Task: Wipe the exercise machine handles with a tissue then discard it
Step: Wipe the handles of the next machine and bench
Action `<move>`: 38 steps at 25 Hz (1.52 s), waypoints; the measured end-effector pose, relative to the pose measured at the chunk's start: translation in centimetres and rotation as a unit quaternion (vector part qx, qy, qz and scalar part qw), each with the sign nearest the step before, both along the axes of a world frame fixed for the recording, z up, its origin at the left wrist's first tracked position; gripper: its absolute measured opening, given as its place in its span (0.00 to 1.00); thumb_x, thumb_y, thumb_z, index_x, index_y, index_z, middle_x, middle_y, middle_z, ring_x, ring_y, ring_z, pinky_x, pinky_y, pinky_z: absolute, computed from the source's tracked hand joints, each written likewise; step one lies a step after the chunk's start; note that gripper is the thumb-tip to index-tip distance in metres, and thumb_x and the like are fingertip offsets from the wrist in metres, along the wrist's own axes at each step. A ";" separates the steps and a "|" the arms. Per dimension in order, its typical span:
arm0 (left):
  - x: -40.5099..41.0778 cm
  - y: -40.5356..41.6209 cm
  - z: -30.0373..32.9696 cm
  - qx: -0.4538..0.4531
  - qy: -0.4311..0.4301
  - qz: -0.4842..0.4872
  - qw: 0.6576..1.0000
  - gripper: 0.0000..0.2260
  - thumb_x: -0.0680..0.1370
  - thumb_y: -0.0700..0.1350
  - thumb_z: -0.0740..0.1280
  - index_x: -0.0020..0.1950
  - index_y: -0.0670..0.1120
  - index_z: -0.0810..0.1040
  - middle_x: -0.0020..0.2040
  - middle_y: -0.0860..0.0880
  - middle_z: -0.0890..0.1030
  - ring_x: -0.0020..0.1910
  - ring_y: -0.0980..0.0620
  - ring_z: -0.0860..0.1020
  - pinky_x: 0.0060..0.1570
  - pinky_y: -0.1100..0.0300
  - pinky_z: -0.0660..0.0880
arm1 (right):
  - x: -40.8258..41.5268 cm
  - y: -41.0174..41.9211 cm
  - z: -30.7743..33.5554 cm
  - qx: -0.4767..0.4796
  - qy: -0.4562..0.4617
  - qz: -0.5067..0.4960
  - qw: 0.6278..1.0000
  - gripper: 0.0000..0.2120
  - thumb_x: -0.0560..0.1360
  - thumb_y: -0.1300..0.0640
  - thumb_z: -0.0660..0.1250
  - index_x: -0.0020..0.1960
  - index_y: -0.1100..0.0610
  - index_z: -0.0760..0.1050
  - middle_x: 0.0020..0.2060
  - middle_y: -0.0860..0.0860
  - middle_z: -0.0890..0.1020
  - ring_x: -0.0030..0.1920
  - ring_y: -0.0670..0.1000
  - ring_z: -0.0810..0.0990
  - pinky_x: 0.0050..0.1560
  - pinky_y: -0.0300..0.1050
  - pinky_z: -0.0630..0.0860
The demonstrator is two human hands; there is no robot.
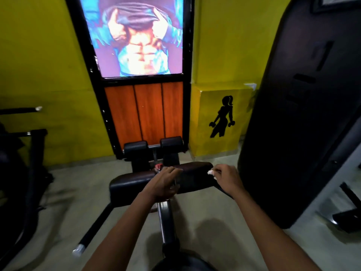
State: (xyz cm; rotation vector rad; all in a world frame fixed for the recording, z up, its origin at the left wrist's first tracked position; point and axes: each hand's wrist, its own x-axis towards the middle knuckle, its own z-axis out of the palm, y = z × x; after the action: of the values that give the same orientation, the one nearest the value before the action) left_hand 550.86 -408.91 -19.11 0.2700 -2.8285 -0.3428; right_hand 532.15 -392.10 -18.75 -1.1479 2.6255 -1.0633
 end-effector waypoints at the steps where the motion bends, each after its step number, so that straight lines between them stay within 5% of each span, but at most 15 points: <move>1: 1.3 -0.4 0.7 0.009 0.001 0.009 1.000 0.22 0.73 0.48 0.64 0.66 0.44 0.72 0.59 0.45 0.75 0.57 0.46 0.73 0.55 0.53 0.73 | 1.1 -0.7 0.9 -0.003 -0.005 0.010 1.000 0.05 0.74 0.54 0.70 0.42 0.55 0.81 0.38 0.53 0.83 0.40 0.52 0.82 0.42 0.51 0.79; 7: 9.5 -3.5 3.0 0.046 0.013 0.059 0.997 0.25 0.72 0.56 0.60 0.64 0.44 0.74 0.57 0.45 0.77 0.55 0.48 0.76 0.51 0.61 0.72 | 8.3 -5.9 5.1 -0.009 0.052 0.076 0.996 0.08 0.74 0.54 0.69 0.39 0.56 0.78 0.37 0.52 0.82 0.38 0.52 0.79 0.36 0.46 0.74; 15: 22.4 -10.9 3.2 0.054 0.024 0.068 0.996 0.17 0.74 0.44 0.69 0.62 0.43 0.74 0.57 0.45 0.77 0.55 0.48 0.76 0.52 0.58 0.72 | 20.1 -12.8 4.2 -0.017 0.022 0.036 0.999 0.06 0.77 0.60 0.64 0.41 0.58 0.72 0.39 0.56 0.79 0.39 0.54 0.75 0.36 0.43 0.66; 21: 28.3 -17.2 1.6 0.068 0.008 0.060 0.996 0.16 0.75 0.43 0.68 0.62 0.42 0.74 0.58 0.44 0.77 0.57 0.46 0.75 0.55 0.55 0.72 | 27.0 -17.6 0.9 0.015 -0.011 0.036 0.999 0.05 0.77 0.61 0.62 0.42 0.56 0.71 0.39 0.57 0.79 0.41 0.59 0.78 0.39 0.49 0.75; 24: 27.3 -19.9 0.8 0.070 0.002 0.043 0.997 0.17 0.76 0.45 0.67 0.64 0.43 0.73 0.59 0.44 0.76 0.58 0.48 0.74 0.56 0.58 0.71 | 26.9 -20.0 0.5 0.007 -0.024 0.021 0.999 0.06 0.77 0.60 0.62 0.41 0.55 0.70 0.39 0.55 0.78 0.40 0.57 0.79 0.41 0.53 0.79; 28: 23.6 -23.2 -0.5 0.063 -0.017 -0.013 0.998 0.19 0.76 0.46 0.66 0.66 0.44 0.72 0.62 0.46 0.74 0.60 0.49 0.73 0.59 0.58 0.70 | 23.9 -22.9 0.0 0.015 -0.020 -0.051 0.998 0.04 0.77 0.60 0.63 0.45 0.60 0.74 0.39 0.55 0.77 0.40 0.55 0.77 0.39 0.45 0.73; 38: 10.2 -31.6 -3.0 0.069 -0.068 -0.213 0.972 0.22 0.77 0.49 0.65 0.70 0.46 0.68 0.66 0.48 0.70 0.64 0.51 0.69 0.61 0.67 0.62 | 16.2 -28.0 -3.3 0.022 -0.073 -0.201 0.977 0.05 0.76 0.57 0.64 0.42 0.57 0.74 0.41 0.59 0.81 0.41 0.59 0.80 0.43 0.55 0.78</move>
State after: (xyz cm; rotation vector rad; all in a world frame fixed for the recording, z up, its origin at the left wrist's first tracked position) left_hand 561.02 -440.54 -22.12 -0.3053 -2.9860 -0.6332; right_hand 548.38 -420.09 -22.06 -0.5136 2.8077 -1.0900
